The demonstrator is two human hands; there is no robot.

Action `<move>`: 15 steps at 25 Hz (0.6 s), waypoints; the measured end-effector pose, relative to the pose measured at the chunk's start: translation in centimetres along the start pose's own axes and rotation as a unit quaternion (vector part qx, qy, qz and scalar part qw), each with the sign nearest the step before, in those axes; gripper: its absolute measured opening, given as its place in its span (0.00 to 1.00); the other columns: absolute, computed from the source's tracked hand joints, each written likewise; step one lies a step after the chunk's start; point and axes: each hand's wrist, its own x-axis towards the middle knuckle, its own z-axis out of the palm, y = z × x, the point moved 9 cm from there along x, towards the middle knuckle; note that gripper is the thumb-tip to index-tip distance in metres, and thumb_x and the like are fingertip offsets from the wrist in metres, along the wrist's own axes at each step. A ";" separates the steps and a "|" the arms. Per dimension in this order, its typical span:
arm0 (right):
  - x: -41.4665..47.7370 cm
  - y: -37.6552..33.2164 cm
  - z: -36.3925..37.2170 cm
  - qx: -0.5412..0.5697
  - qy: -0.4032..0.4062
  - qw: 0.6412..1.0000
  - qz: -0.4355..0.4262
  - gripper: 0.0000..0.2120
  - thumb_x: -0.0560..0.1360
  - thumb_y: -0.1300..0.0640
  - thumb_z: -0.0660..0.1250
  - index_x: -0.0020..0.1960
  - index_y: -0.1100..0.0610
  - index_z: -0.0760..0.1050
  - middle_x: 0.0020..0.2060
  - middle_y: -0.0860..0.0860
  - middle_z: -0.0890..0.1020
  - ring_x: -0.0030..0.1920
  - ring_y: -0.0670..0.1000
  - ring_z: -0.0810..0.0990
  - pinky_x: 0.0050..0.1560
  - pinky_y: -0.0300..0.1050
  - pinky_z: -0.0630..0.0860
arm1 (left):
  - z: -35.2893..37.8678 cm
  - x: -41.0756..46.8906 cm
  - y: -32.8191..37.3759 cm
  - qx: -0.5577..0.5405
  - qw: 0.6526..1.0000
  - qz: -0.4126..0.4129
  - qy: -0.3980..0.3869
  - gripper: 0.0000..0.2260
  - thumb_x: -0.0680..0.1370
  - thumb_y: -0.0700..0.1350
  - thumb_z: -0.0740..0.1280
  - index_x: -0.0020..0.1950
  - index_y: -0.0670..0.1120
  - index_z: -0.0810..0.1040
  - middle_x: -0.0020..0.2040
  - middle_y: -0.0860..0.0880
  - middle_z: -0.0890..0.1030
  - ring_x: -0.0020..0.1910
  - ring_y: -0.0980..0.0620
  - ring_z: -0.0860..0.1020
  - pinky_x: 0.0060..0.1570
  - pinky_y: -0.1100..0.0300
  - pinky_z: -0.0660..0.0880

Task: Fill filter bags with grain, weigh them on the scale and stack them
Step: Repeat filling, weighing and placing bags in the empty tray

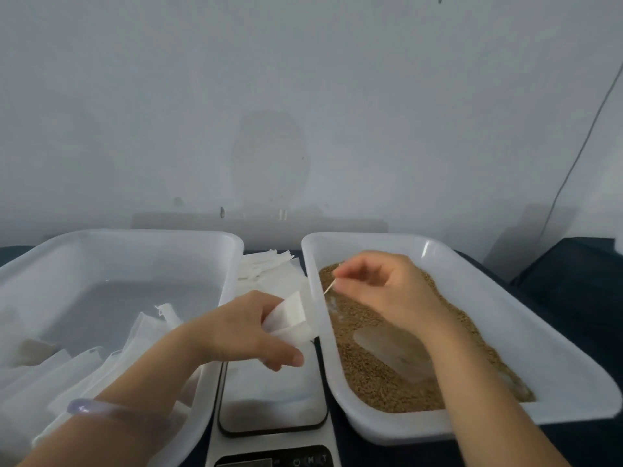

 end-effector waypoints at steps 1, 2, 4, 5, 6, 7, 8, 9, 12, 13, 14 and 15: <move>0.1 1.6 -2.1 -0.067 0.008 0.997 0.037 0.06 0.70 0.48 0.71 0.47 0.43 0.80 0.46 0.40 0.83 0.47 0.41 0.81 0.50 0.38 0.78 | -0.1 -0.1 0.1 -0.017 1.000 0.008 0.007 0.09 0.68 0.37 0.76 0.38 0.46 0.77 0.32 0.51 0.81 0.34 0.54 0.81 0.36 0.64 0.76; -0.2 4.0 -4.0 -0.166 -0.019 0.981 0.099 0.10 0.71 0.48 0.70 0.53 0.44 0.78 0.51 0.39 0.81 0.53 0.42 0.79 0.55 0.41 0.76 | -0.2 -0.1 0.1 -0.030 0.999 0.015 0.011 0.08 0.68 0.38 0.76 0.38 0.46 0.78 0.33 0.50 0.82 0.35 0.52 0.81 0.37 0.62 0.77; -3.1 10.1 -7.3 -0.332 -0.127 0.896 0.265 0.22 0.72 0.48 0.71 0.65 0.49 0.72 0.61 0.43 0.75 0.63 0.47 0.75 0.63 0.45 0.72 | -0.1 -0.1 0.3 -0.046 0.998 0.029 0.017 0.07 0.68 0.40 0.76 0.39 0.46 0.78 0.34 0.49 0.82 0.35 0.52 0.81 0.38 0.60 0.78; -5.1 12.4 -8.4 -0.363 -0.166 0.858 0.322 0.25 0.71 0.47 0.72 0.66 0.50 0.71 0.63 0.44 0.75 0.63 0.48 0.74 0.64 0.46 0.71 | 0.0 -0.1 0.5 -0.051 0.998 0.037 0.024 0.08 0.67 0.41 0.76 0.39 0.46 0.78 0.33 0.49 0.82 0.35 0.52 0.81 0.38 0.61 0.78; -6.4 13.7 -9.1 -0.368 -0.186 0.844 0.344 0.24 0.70 0.45 0.72 0.64 0.49 0.73 0.60 0.43 0.76 0.61 0.46 0.75 0.62 0.44 0.72 | 0.0 -0.1 0.8 -0.056 0.997 0.049 0.033 0.07 0.65 0.44 0.76 0.38 0.48 0.79 0.33 0.50 0.82 0.35 0.53 0.81 0.38 0.61 0.78; -7.1 14.3 -9.1 -0.351 -0.191 0.853 0.337 0.19 0.69 0.44 0.72 0.58 0.45 0.77 0.55 0.40 0.78 0.56 0.43 0.77 0.58 0.41 0.74 | 0.0 -0.1 1.1 -0.060 0.995 0.060 0.044 0.07 0.63 0.46 0.76 0.37 0.49 0.80 0.33 0.50 0.82 0.34 0.54 0.81 0.37 0.62 0.77; -7.4 14.4 -8.8 -0.331 -0.190 0.867 0.320 0.11 0.69 0.44 0.72 0.51 0.42 0.79 0.51 0.38 0.80 0.52 0.40 0.78 0.53 0.38 0.74 | -0.1 -0.2 1.3 -0.062 0.994 0.071 0.054 0.07 0.62 0.49 0.76 0.36 0.51 0.80 0.33 0.51 0.82 0.34 0.55 0.81 0.36 0.63 0.76; -7.5 14.4 -8.4 -0.322 -0.194 0.874 0.307 0.06 0.69 0.46 0.73 0.45 0.40 0.80 0.46 0.39 0.81 0.49 0.39 0.79 0.49 0.36 0.73 | -0.2 -0.2 1.4 -0.060 0.993 0.079 0.064 0.08 0.61 0.52 0.75 0.37 0.54 0.81 0.33 0.50 0.82 0.35 0.55 0.81 0.36 0.64 0.76; -7.5 14.3 -7.7 -0.335 -0.203 0.877 0.279 0.05 0.68 0.47 0.74 0.40 0.42 0.79 0.43 0.41 0.81 0.45 0.39 0.78 0.45 0.35 0.72 | -0.4 -0.1 0.9 -0.061 0.992 0.078 0.080 0.11 0.59 0.56 0.75 0.38 0.54 0.80 0.34 0.49 0.82 0.36 0.53 0.81 0.40 0.59 0.78; -7.3 14.3 -7.8 -0.336 -0.192 0.881 0.272 0.06 0.68 0.47 0.74 0.41 0.43 0.78 0.43 0.41 0.80 0.45 0.40 0.78 0.45 0.35 0.72 | -0.3 0.0 0.7 -0.068 0.992 0.075 0.082 0.10 0.60 0.54 0.76 0.38 0.54 0.81 0.34 0.50 0.82 0.36 0.52 0.81 0.41 0.58 0.79; -7.1 14.2 -8.3 -0.335 -0.169 0.888 0.264 0.07 0.68 0.47 0.74 0.42 0.44 0.77 0.43 0.42 0.80 0.45 0.40 0.78 0.44 0.35 0.71 | -0.2 0.1 0.6 -0.073 0.991 0.072 0.084 0.09 0.61 0.52 0.76 0.38 0.54 0.81 0.34 0.51 0.82 0.36 0.52 0.81 0.41 0.58 0.79; -6.9 14.1 -9.0 -0.331 -0.138 0.897 0.259 0.08 0.69 0.48 0.74 0.44 0.45 0.76 0.44 0.43 0.80 0.46 0.41 0.78 0.43 0.35 0.71 | -0.2 0.1 0.5 -0.074 0.991 0.069 0.084 0.08 0.62 0.51 0.76 0.38 0.55 0.81 0.34 0.52 0.81 0.36 0.52 0.81 0.40 0.58 0.79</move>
